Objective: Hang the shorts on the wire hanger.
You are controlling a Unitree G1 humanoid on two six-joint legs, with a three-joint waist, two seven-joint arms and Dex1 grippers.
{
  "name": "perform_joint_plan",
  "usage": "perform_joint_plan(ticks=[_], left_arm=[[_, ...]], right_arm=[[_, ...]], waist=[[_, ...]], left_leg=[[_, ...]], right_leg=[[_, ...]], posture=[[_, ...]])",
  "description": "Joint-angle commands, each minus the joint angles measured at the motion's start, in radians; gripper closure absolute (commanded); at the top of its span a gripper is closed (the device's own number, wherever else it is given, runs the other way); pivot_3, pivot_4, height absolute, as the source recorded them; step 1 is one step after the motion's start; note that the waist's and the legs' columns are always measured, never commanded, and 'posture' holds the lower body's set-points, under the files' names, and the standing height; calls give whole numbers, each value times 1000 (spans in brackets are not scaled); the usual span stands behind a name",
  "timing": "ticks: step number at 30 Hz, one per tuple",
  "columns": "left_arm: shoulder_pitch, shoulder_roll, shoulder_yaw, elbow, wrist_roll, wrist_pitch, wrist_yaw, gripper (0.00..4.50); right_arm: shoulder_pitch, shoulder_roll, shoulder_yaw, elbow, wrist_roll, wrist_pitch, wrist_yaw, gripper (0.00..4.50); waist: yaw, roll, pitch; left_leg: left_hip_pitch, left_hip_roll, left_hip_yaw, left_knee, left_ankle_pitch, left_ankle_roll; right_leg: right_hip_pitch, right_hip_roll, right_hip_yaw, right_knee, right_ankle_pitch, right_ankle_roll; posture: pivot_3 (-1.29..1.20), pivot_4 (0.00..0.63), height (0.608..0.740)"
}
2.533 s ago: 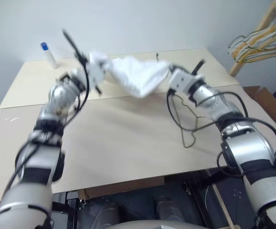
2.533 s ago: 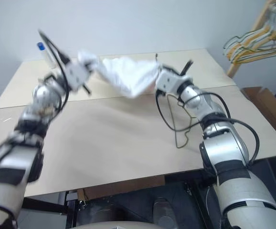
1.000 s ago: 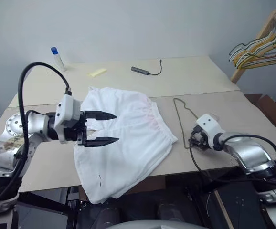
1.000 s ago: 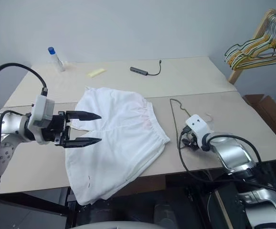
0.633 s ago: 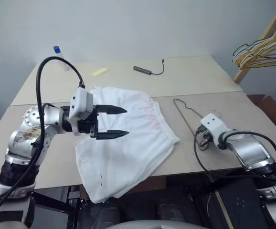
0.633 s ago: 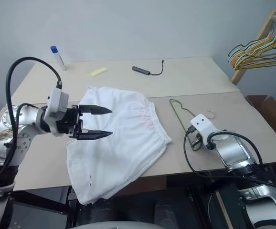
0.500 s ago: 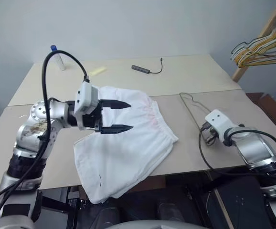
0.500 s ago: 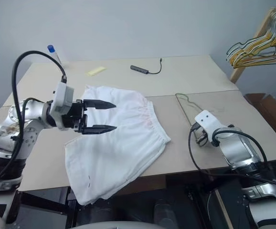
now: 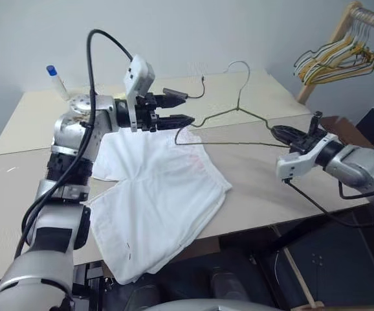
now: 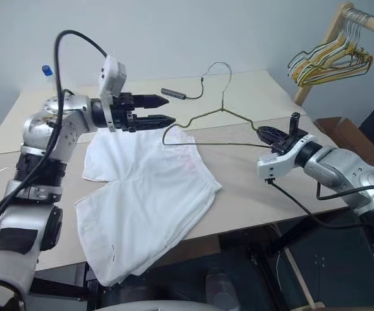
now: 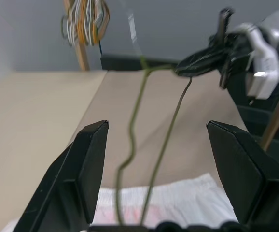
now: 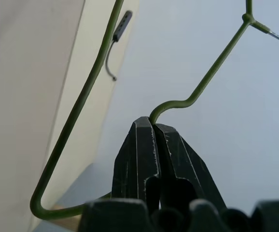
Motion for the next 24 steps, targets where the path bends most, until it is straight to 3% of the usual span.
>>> perform_joint_plan(ticks=[1, 7, 18, 20, 24], left_arm=[[-8, -3, -91, 31, 84, -49, -104, 972], [-28, -26, -175, 103, 195, -80, -154, 972], [-19, -42, -103, 108, 198, -65, -147, 4482], [-14, -39, -91, 96, 191, -56, -150, 4482], [11, -23, -68, 64, 196, -56, -134, 4500]], right_arm=[[-66, 20, -60, 14, -36, -65, -78, 4419], [-98, 41, -85, 20, -64, -100, -95, 4419], [-124, 49, -107, 52, -84, -141, -103, 4500], [-134, 45, -99, 71, -85, -175, -104, 4500], [-142, 47, -98, 102, -28, -254, -72, 3413]], waist=[[-11, 0, 0], [-35, 0, 0], [-60, 0, 0], [-62, 0, 0], [-62, 0, 0]], left_leg=[[0, 0, -1, 0, 0, 0], [1, 0, -4, 0, -1, 1], [2, 0, -3, 0, -1, 2], [2, 0, -3, 0, -1, 2], [3, -1, -3, 0, -1, 2]], right_leg=[[0, 0, 0, 0, 0, 0], [0, 0, 4, 0, 0, 1], [0, -1, 7, 0, 1, 3], [0, -1, 8, 0, 1, 3], [0, -1, 9, 1, 1, 3]], posture=[[-167, 0, 740], [-187, 0, 740], [-174, 0, 740], [-169, 0, 740], [-155, 0, 740]])
